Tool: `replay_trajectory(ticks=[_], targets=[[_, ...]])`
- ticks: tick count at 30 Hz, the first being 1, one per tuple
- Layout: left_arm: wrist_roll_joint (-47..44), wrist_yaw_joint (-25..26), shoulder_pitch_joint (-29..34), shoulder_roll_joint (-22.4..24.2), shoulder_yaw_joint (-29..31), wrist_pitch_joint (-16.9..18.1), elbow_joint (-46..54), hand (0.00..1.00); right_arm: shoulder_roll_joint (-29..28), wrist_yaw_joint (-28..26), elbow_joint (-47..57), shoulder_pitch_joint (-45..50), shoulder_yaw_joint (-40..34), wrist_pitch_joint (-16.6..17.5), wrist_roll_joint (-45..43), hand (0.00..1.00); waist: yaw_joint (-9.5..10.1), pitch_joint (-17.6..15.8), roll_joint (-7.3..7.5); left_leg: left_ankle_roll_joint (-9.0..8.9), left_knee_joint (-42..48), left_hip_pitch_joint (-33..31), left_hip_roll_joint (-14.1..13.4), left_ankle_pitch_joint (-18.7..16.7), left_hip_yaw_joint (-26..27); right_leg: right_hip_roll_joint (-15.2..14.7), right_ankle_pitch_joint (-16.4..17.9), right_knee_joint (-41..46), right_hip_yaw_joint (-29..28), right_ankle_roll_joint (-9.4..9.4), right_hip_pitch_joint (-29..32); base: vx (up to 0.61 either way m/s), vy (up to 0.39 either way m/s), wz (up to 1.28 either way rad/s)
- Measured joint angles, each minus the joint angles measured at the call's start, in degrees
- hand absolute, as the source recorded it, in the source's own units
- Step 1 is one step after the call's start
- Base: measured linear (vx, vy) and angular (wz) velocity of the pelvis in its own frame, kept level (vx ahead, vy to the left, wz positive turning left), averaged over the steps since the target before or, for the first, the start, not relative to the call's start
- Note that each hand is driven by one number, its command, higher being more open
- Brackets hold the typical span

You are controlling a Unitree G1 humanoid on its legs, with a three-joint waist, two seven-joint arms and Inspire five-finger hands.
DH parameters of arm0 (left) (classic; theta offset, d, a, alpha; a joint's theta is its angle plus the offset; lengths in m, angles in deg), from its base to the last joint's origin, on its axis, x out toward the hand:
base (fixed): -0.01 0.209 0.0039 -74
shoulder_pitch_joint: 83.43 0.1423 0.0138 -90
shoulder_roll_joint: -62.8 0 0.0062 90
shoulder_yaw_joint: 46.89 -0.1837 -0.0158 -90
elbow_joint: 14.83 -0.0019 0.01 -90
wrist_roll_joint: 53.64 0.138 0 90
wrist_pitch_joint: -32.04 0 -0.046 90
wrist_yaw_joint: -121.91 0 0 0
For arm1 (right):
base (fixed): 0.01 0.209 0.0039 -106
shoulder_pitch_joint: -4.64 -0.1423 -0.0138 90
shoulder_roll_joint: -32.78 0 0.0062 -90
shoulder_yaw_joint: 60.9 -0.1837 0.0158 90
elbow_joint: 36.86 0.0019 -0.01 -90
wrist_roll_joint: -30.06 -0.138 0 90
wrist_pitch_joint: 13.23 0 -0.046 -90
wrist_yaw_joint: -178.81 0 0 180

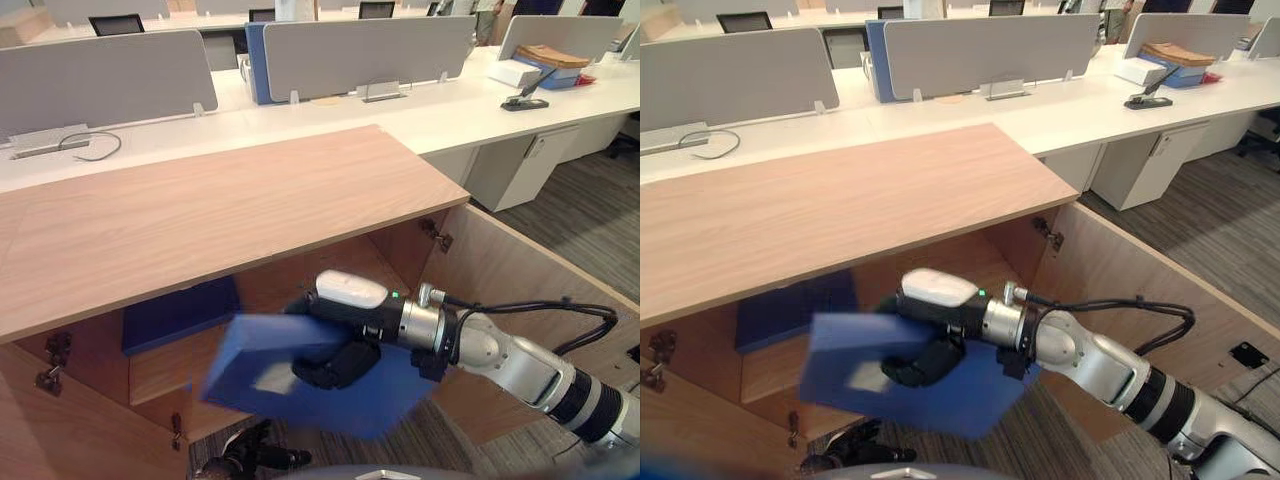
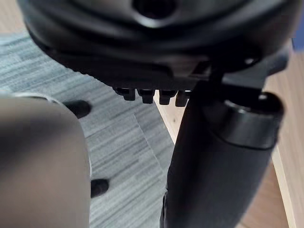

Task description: Walk over to the cabinet, pick up the folder, carry it to the office cabinet, place the folder inside the office cabinet, then close the office cabinet door

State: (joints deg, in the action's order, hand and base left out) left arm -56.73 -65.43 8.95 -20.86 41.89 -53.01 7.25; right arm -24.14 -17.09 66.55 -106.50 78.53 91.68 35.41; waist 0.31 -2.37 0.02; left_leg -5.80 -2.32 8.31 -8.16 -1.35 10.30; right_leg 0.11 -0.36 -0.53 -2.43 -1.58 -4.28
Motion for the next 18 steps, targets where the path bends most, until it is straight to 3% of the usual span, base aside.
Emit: replay_trajectory(ticks=[5, 7, 9, 12, 13, 14, 15, 16, 17, 18], targets=[[1.4, 2.8, 0.9, 1.2, 7.5, -0.1, -1.3, 1.0, -0.8, -1.5, -10.2, 1.8, 3.8, 0.3, 7.0, 0.0, 1.62, -1.4, -0.9, 0.0, 0.4, -0.5, 0.1, 0.0, -1.3, -0.1, 0.1, -0.3, 1.2, 0.01, -0.5, -0.01, -0.012, 0.14], [1.3, 3.8, 1.7, 1.6, 9.1, -0.2, -1.7, 1.0, -4.3, -1.2, -19.0, 2.6, 3.4, 0.1, 9.5, 0.0, 2.04, -2.3, -1.18, -0.01, 0.7, -0.7, 0.1, 0.0, -2.2, -0.2, 0.3, -0.3, 2.1, 0.09, -0.8, -0.06, -0.015, 0.23], [0.6, 5.2, 1.9, 2.1, 10.4, -0.6, -2.0, 1.0, -8.9, -0.8, -26.3, 5.8, -0.8, -1.0, 12.6, 0.0, 2.51, -3.0, -1.58, -0.11, 1.0, -1.3, 0.1, 0.1, -3.2, -0.3, 0.5, -0.2, 3.1, 0.11, -0.8, -0.05, -0.013, 0.24], [-1.4, 6.9, 2.4, 4.1, 13.9, -0.6, -1.9, 1.0, -21.1, 2.1, -41.6, 8.7, -15.2, -4.4, 12.5, 0.0, 2.52, -5.1, -3.29, -0.21, 1.0, -2.5, 0.2, 0.7, -4.8, -0.7, 0.9, 1.0, 4.5, 0.15, 0.2, -0.06, -0.014, 0.24], [-1.4, 7.3, 1.5, 4.7, 14.3, -0.7, -1.9, 1.0, -26.1, 5.4, -47.6, 7.7, -23.8, -6.2, 10.5, 0.0, 2.68, -6.3, -4.27, -0.17, 1.7, -3.9, 0.2, 0.8, -5.1, -0.8, 1.7, 3.3, 4.8, 0.15, 2.2, -0.08, -0.027, 0.15], [-1.5, 7.8, 0.4, 5.4, 15.7, -1.1, -1.1, 1.0, -30.5, 9.0, -52.8, 5.2, -33.1, -8.1, 1.5, 0.0, 2.67, -8.4, -5.07, -0.15, 4.7, -6.5, 0.4, 0.2, -6.0, -1.2, 3.1, 7.2, 5.3, 0.09, 4.9, -0.12, -0.037, 0.17], [-1.9, 8.4, -0.1, 5.8, 16.3, -1.3, -0.7, 1.0, -32.5, 11.0, -54.4, 3.7, -37.3, -9.2, -5.9, 0.0, 2.62, -9.7, -5.26, -0.02, 6.5, -7.9, 0.5, -0.3, -6.4, -1.5, 3.9, 9.4, 5.5, 0.15, 6.3, -0.14, -0.034, 0.19], [-3.3, 9.2, -1.5, 6.2, 18.0, -1.4, -0.5, 1.0, -35.8, 14.5, -54.8, 1.8, -43.5, -10.0, -19.8, 0.0, 2.67, -12.5, -5.47, -0.11, 9.9, -9.9, 0.6, -1.3, -6.5, -2.0, 5.9, 14.2, 5.5, 0.33, 8.7, -0.17, -0.044, 0.12], [-4.4, 9.9, -1.7, 7.1, 20.4, -1.8, 0.8, 1.0, -38.5, 17.7, -53.2, 1.1, -46.1, -9.7, -30.4, 0.0, 2.67, -13.9, -4.92, -0.07, 13.2, -12.0, 0.7, -2.3, -6.5, -2.8, 8.5, 20.0, 5.5, 0.43, 11.8, -0.13, -0.031, 0.09], [-4.9, 10.3, -1.7, 7.2, 21.3, -2.0, 1.4, 1.0, -39.4, 18.9, -52.2, 1.1, -46.1, -9.4, -34.7, 0.0, 2.63, -14.3, -4.45, -0.16, 14.8, -12.9, 1.1, -2.9, -6.5, -3.3, 9.9, 22.9, 5.5, 0.48, 13.3, -0.12, -0.07, 0.13]])
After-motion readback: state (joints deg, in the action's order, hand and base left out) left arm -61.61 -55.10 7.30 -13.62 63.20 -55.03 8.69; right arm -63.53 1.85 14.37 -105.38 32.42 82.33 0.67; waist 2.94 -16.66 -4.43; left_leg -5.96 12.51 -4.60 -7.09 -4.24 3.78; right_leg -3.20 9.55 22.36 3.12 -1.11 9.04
